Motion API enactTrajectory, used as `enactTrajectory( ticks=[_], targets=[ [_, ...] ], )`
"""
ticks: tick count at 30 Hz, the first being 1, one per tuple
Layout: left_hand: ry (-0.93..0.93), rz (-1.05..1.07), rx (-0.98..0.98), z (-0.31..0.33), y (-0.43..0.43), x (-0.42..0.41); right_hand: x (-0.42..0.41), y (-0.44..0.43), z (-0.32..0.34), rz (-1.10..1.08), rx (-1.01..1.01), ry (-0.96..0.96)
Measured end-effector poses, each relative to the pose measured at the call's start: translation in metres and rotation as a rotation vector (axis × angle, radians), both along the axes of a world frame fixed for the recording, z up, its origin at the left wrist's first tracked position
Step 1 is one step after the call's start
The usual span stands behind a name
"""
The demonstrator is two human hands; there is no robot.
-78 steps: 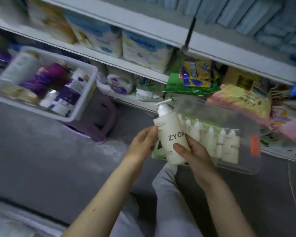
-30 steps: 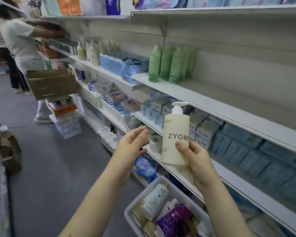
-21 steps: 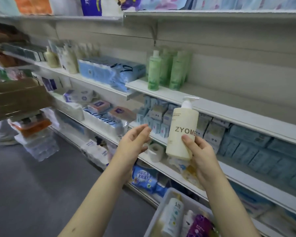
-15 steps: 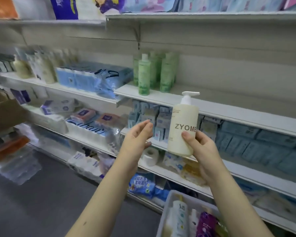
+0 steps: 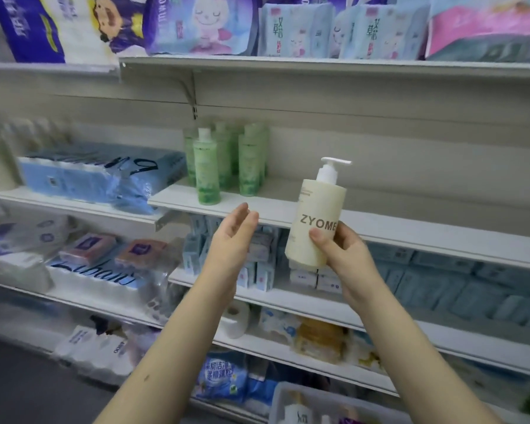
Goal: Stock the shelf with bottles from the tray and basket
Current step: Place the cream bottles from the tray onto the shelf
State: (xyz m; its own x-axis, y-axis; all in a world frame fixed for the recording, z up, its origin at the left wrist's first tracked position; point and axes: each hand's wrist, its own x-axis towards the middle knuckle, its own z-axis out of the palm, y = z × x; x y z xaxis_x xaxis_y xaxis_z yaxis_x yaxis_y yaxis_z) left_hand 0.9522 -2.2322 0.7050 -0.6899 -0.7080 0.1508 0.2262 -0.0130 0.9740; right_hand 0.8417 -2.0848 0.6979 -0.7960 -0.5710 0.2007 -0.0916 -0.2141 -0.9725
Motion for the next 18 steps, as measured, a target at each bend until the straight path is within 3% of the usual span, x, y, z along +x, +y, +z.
enactTrajectory(
  ticks=[6, 18],
  targets=[
    [-0.016, 0.04, -0.066, 0.005, -0.055, -0.038, -0.038, -0.048, 0.007, -0.03, 0.038, 0.072],
    [-0.124, -0.034, -0.247, -0.003, -0.167, -0.142, -0.107, -0.169, -0.002, -0.193, 0.079, 0.042]
  ],
)
